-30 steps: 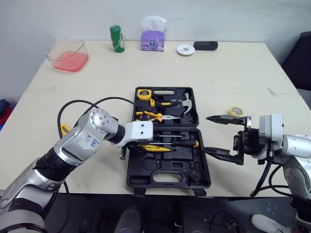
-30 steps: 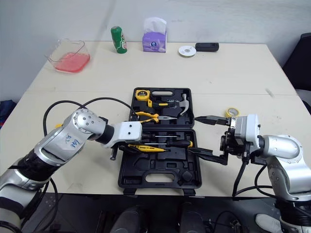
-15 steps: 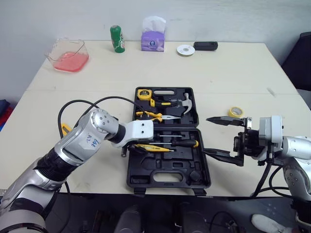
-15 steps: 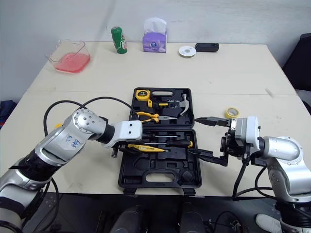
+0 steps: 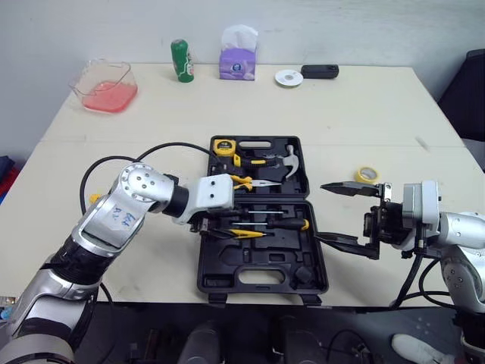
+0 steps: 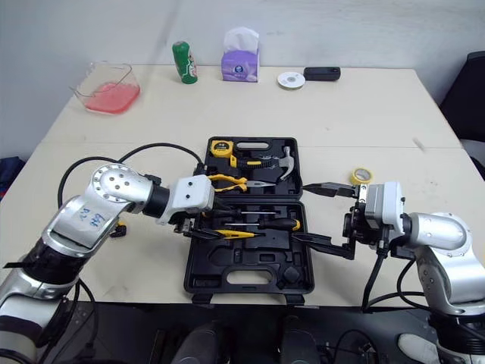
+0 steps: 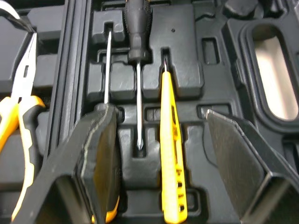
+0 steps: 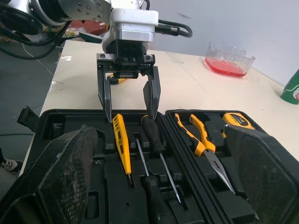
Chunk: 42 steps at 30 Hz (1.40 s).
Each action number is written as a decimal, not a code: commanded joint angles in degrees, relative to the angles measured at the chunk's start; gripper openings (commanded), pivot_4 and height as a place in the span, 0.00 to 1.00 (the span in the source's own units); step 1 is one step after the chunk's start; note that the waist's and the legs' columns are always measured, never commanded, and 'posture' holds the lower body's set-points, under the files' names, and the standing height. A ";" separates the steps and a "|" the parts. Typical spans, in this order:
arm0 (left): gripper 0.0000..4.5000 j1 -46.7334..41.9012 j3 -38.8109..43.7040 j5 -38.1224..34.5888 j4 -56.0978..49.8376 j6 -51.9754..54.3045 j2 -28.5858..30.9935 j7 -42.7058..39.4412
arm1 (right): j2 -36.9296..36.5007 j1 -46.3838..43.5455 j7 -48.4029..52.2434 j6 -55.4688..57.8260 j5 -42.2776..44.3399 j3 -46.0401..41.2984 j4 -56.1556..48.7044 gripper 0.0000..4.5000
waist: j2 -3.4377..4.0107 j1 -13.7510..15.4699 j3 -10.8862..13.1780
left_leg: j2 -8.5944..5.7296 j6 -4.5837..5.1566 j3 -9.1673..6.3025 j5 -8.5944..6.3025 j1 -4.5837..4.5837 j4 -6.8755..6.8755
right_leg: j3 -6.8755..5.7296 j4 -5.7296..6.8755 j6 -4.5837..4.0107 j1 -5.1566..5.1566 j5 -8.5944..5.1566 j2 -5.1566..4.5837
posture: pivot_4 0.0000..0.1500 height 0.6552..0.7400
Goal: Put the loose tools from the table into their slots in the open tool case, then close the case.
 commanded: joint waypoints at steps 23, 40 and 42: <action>0.01 12.14 6.44 -2.18 12.76 -23.23 -6.22 -1.54 | 0.05 2.55 2.55 -5.74 -0.30 -2.11 3.97 1.00 | 0.00 -0.02 0.00 | 0.00 0.05 0.00 -0.09 -0.03 0.17 | -0.03 0.08 0.01 0.01 0.00 -0.02 | 1.00 1.00; 0.01 12.88 1.73 4.41 19.18 -22.10 -8.20 3.00 | 0.20 4.14 2.35 -5.91 -0.13 -2.10 3.33 1.00 | 0.00 -0.03 -0.02 | 0.00 0.06 0.02 -0.10 0.09 0.19 | -0.01 0.14 0.01 0.10 0.00 -0.05 | 1.00 1.00; 0.01 13.47 0.92 4.97 18.56 -21.04 -7.73 2.98 | 0.38 4.24 2.08 -6.25 -0.29 -2.35 3.59 1.00 | 0.00 -0.03 -0.03 | 0.00 0.06 0.02 -0.10 0.12 0.18 | -0.01 0.14 0.01 0.12 0.00 -0.07 | 1.00 1.00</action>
